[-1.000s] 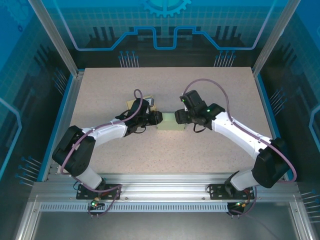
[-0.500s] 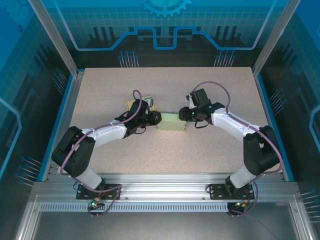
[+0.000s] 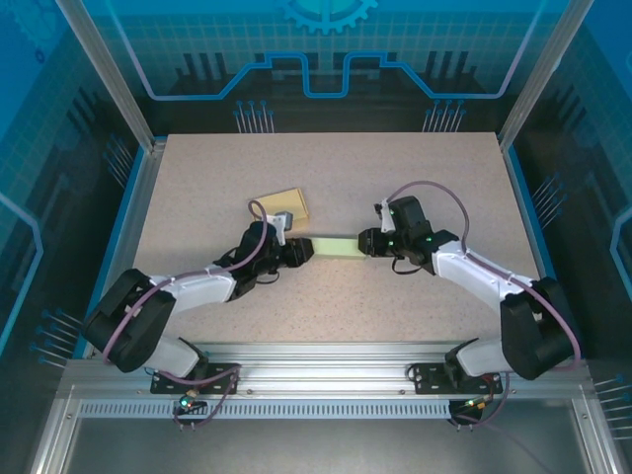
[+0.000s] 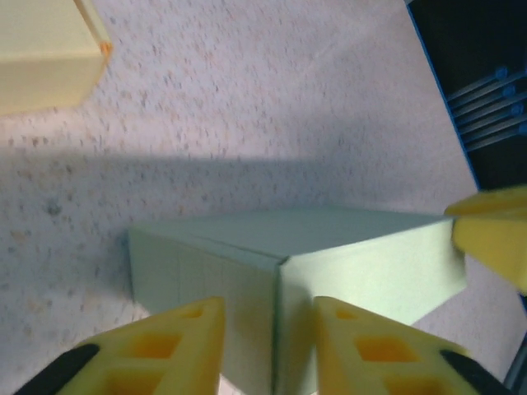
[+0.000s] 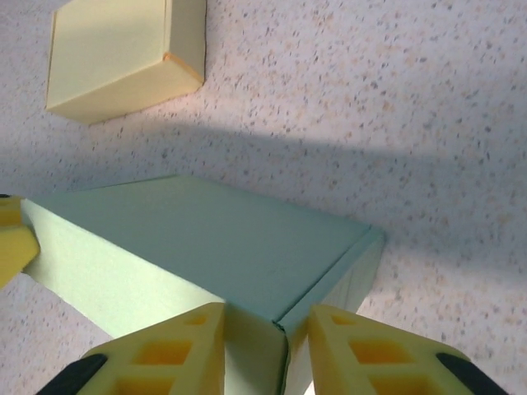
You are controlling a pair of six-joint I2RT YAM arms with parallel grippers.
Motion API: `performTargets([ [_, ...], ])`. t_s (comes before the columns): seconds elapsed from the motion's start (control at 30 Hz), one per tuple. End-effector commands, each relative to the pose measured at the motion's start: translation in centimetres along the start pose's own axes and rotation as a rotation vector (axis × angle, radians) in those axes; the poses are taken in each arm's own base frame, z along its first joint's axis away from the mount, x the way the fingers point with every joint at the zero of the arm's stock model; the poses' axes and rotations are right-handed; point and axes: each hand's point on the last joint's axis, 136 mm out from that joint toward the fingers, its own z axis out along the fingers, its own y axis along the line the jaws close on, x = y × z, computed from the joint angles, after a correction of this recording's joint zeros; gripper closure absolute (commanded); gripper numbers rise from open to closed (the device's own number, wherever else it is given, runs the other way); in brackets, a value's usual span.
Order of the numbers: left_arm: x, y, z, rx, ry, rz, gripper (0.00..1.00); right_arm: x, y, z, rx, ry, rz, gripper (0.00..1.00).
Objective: Fold the paper box
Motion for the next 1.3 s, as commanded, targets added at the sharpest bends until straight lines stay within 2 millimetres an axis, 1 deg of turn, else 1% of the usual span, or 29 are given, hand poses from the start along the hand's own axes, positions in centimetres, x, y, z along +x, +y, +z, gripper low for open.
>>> performTargets([
  [0.0, 4.9, 3.4, -0.8, -0.091, 0.127, -0.038, 0.58, 5.5, -3.7, 0.0, 0.137, 0.146, 0.043, 0.66],
  [0.07, 4.9, 3.1, -1.4, -0.09, 0.124, -0.023, 0.57, 6.2, -3.9, -0.3, 0.147, 0.154, 0.049, 0.66],
  [0.17, 4.5, 2.8, -2.3, -0.093, 0.116, -0.007, 0.56, 6.7, -4.0, -0.9, 0.162, 0.155, 0.049, 0.61],
  [0.27, 4.2, 2.3, -2.8, -0.102, 0.127, 0.025, 0.54, 6.4, -3.7, -1.4, 0.164, 0.145, 0.056, 0.54],
  [0.33, 4.3, 1.7, -2.4, -0.1, 0.147, 0.067, 0.54, 5.9, -3.3, -1.4, 0.154, 0.142, 0.056, 0.47],
  [0.4, 4.6, 0.7, -1.2, -0.078, 0.181, 0.103, 0.54, 5.2, -3.1, -1.1, 0.153, 0.142, 0.055, 0.43],
  [0.47, 5.3, 0.1, 0.5, -0.07, 0.226, 0.123, 0.54, 4.3, -3.1, -0.5, 0.163, 0.142, 0.055, 0.42],
  [0.53, 5.6, 0.2, 2.2, -0.067, 0.248, 0.116, 0.54, 3.5, -3.3, 0.3, 0.164, 0.146, 0.058, 0.42],
  [0.63, 5.3, 0.2, 4.8, -0.073, 0.266, 0.124, 0.55, 2.3, -3.4, 1.7, 0.151, 0.155, 0.066, 0.43],
  [0.7, 4.9, 0.2, 6.3, -0.075, 0.27, 0.13, 0.55, 1.1, -3.1, 2.5, 0.141, 0.148, 0.059, 0.44],
  [0.77, 4.0, -0.3, 7.7, -0.063, 0.26, 0.131, 0.55, 0.3, -3.5, 3.5, 0.145, 0.152, 0.058, 0.46],
  [0.87, 2.7, -0.6, 9.3, -0.051, 0.239, 0.132, 0.56, -1.1, -4.2, 5.0, 0.139, 0.161, 0.06, 0.48],
  [0.97, 1.3, -0.4, 10.5, -0.052, 0.218, 0.128, 0.56, -2.5, -5.0, 5.8, 0.144, 0.166, 0.068, 0.49],
  [1.03, 0.3, -0.6, 10.6, -0.04, 0.198, 0.116, 0.55, -2.9, -5.4, 5.7, 0.151, 0.169, 0.074, 0.48],
  [1.1, -0.5, -1.1, 10.1, -0.029, 0.184, 0.122, 0.55, -3.2, -5.7, 5.1, 0.163, 0.155, 0.073, 0.44],
  [1.2, -0.9, -2.1, 8.2, -0.021, 0.188, 0.134, 0.51, -3.9, -6.3, 3.0, 0.188, 0.115, 0.07, 0.36],
  [1.27, -0.9, -2.9, 6.0, -0.007, 0.181, 0.134, 0.44, -4.7, -6.7, 0.8, 0.229, 0.069, 0.048, 0.32],
])
